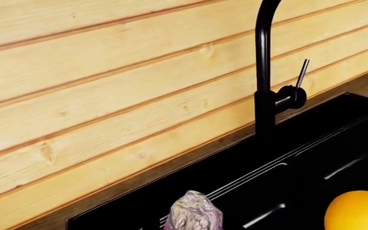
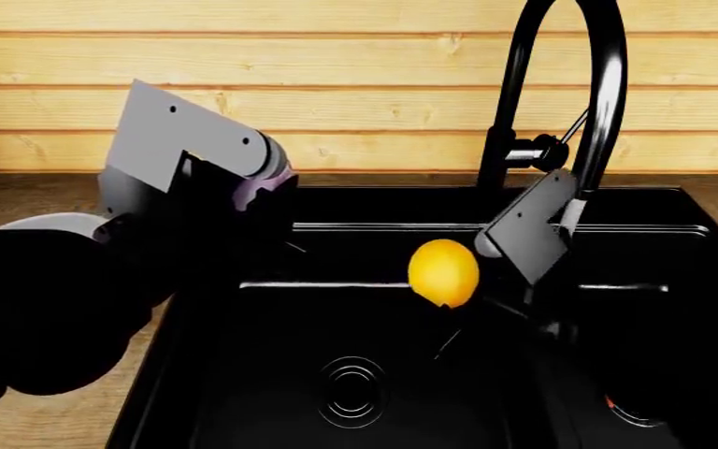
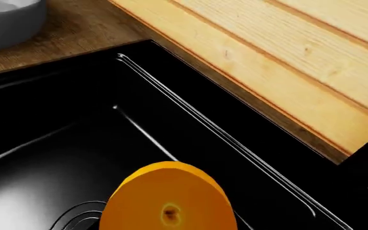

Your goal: Pick the eggplants and oranges from the sink and place them in one bowl. Place the carrot in the other bowl. Then turn off the sink faucet.

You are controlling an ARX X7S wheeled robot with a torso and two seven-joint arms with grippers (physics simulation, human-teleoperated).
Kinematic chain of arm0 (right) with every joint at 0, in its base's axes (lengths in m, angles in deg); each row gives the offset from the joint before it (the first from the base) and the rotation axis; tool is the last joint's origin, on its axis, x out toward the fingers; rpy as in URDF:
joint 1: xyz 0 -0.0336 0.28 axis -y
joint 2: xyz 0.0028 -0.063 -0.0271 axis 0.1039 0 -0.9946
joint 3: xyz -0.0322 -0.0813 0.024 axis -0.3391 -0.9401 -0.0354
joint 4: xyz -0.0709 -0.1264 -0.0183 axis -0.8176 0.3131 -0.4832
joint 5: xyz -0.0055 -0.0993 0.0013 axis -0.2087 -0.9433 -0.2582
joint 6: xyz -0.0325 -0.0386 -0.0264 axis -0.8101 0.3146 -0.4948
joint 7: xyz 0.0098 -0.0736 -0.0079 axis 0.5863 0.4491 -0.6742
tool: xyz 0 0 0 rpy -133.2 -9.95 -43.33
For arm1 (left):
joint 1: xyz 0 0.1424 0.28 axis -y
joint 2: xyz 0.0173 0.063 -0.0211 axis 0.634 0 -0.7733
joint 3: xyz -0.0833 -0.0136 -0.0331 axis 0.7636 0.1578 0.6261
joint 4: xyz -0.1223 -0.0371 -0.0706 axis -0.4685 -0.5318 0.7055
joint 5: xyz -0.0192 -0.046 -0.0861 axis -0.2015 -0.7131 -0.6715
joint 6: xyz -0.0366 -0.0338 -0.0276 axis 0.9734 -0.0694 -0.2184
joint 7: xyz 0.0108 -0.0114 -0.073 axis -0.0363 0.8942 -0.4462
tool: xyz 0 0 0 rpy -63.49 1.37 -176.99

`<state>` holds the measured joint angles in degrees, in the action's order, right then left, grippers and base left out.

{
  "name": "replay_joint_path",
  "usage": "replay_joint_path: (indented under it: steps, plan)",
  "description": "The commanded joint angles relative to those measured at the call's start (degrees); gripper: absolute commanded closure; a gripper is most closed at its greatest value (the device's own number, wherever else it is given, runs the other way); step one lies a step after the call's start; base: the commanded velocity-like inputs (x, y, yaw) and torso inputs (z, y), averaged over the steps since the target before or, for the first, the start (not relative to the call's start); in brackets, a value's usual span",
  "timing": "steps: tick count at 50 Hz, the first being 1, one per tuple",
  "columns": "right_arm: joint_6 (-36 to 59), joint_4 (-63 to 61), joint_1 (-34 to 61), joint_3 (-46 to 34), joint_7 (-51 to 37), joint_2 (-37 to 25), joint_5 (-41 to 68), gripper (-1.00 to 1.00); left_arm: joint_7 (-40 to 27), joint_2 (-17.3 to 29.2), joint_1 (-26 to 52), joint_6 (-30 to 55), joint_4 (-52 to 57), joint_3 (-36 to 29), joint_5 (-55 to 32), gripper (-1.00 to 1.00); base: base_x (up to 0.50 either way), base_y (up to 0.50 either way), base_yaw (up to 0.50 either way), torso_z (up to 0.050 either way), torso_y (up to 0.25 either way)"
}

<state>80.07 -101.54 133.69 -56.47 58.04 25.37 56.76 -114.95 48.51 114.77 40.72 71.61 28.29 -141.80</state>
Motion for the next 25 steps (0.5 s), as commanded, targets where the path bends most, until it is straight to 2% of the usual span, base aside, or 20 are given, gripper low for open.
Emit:
replay_joint_path:
  steps: [1, 5, 6, 25]
  plan:
    - [-1.68, -8.35, -5.94, 8.58, -3.94, -7.99, 7.69, 1.00, 0.10, -0.12, 0.56, -0.25, -0.24, -0.08, 0.36, 1.00, 0.00, 0.00, 0.00, 0.000, 0.000]
    - [-2.74, -8.53, -8.30, 11.38, -6.87, -9.68, 9.82, 1.00, 0.74, -1.20, -0.15, -1.19, -0.83, -0.64, 2.34, 1.00, 0.00, 0.00, 0.00, 0.000, 0.003]
    - [-5.54, -7.75, -10.80, 14.00, -8.58, -9.62, 10.56, 1.00, 0.46, -0.56, -0.97, -1.56, -0.19, -0.15, 1.72, 1.00, 0.00, 0.00, 0.00, 0.000, 0.000]
    - [-6.52, -6.95, -9.96, 12.39, -7.69, -7.73, 7.84, 1.00, -1.35, -0.88, -0.36, -1.55, 0.41, -0.19, -0.17, 1.00, -0.02, 0.00, 0.00, 0.000, 0.000]
